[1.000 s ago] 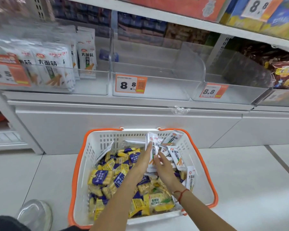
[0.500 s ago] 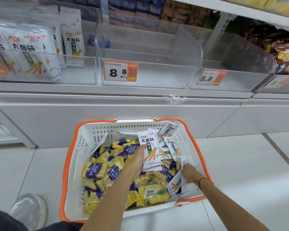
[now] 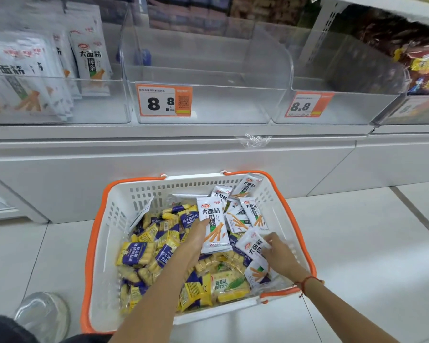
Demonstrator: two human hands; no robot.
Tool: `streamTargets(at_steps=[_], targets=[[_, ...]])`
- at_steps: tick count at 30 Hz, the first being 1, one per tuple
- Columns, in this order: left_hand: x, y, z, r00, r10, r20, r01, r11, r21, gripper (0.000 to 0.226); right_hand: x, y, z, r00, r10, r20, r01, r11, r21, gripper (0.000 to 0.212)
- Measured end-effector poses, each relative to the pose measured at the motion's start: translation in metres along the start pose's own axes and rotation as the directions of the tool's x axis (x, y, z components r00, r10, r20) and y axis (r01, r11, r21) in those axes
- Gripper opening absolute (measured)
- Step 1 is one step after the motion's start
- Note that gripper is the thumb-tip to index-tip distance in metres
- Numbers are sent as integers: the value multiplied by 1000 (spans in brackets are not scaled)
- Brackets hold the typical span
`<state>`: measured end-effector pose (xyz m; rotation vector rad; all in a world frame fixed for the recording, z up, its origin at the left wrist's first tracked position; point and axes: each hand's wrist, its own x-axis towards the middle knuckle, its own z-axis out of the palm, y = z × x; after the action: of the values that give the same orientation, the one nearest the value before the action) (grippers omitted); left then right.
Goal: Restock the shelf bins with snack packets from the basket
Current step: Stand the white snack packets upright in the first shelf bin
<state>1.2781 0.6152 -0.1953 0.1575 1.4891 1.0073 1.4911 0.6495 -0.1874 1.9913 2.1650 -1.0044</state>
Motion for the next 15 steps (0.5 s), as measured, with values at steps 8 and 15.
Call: streamTargets(at_steps=[8, 15], targets=[[-19, 16, -18, 994, 66, -89, -71, 996, -53, 54, -13, -103, -16, 986, -43, -164, 139, 757, 638, 14], [-49, 37, -27, 982, 156, -102, -169, 976, -139, 24, -13, -165, 24, 958, 20, -285, 159, 790, 592, 20]])
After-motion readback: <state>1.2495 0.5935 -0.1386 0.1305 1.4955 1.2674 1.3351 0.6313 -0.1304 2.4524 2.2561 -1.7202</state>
